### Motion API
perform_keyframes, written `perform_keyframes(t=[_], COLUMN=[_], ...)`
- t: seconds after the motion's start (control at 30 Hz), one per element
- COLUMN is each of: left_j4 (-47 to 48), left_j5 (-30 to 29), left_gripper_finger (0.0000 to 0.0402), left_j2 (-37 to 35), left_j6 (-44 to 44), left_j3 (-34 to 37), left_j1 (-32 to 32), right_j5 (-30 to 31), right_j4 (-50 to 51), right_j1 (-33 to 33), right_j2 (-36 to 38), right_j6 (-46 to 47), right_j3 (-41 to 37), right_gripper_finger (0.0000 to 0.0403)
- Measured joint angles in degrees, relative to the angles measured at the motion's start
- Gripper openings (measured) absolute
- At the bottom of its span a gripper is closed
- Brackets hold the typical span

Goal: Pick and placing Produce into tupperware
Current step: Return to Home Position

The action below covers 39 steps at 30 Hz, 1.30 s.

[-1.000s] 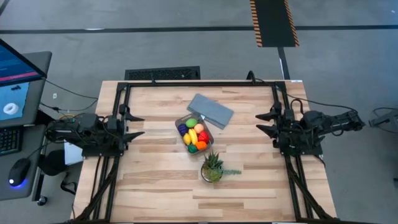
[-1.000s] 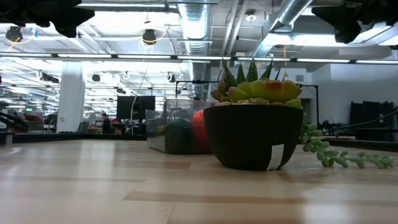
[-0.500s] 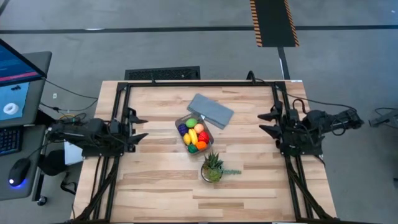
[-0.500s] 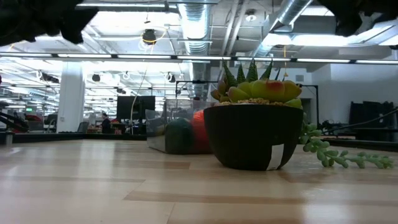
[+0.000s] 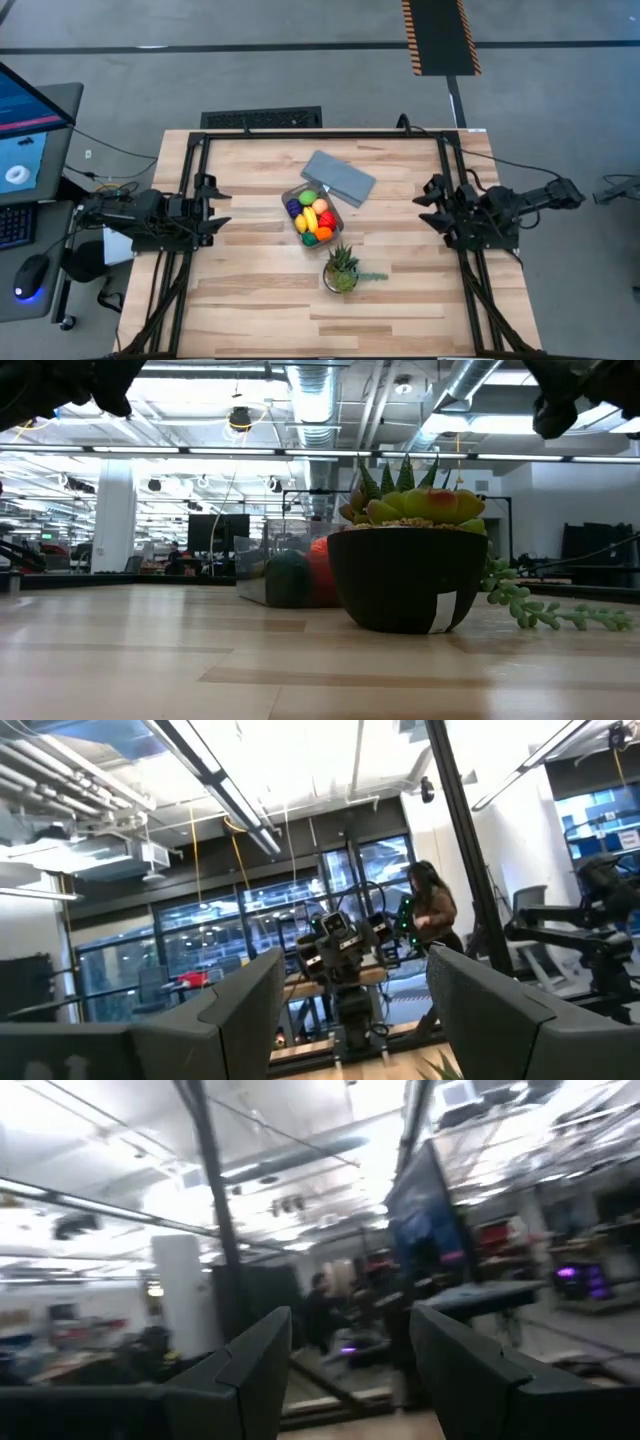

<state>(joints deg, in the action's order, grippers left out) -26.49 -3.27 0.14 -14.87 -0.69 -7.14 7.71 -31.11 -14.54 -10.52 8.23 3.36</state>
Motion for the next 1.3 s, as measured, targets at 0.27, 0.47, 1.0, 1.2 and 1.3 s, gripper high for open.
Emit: perform_keyframes(t=[0.27,0.47,1.0,1.2,1.3], left_j4=[0.0,0.0,2.6,3.2,4.3], left_j5=[0.0,0.6,-0.6,1.6,1.6], left_gripper_finger=[0.0234,0.0234,0.0234,0.0234,0.0234], left_j2=[0.0,0.0,0.0,0.0,0.0], left_j6=[1.3,2.1,3.0,1.0,1.0], left_j3=[0.0,0.0,0.0,0.1,0.1], left_j1=[0.0,0.0,0.0,0.0,0.0], right_j5=[-12.4,-22.2,-1.3,10.4,13.6], right_j4=[0.9,4.7,15.1,18.0,21.2], right_j1=[9.1,16.6,1.1,-5.2,-4.8], right_j2=[-0.3,1.0,10.4,10.4,10.4], right_j6=[5.4,7.6,1.0,-1.4,-1.0], right_j3=[0.0,0.0,-3.0,-3.0,-3.0], right_gripper_finger=[0.023,0.023,0.023,0.023,0.023])
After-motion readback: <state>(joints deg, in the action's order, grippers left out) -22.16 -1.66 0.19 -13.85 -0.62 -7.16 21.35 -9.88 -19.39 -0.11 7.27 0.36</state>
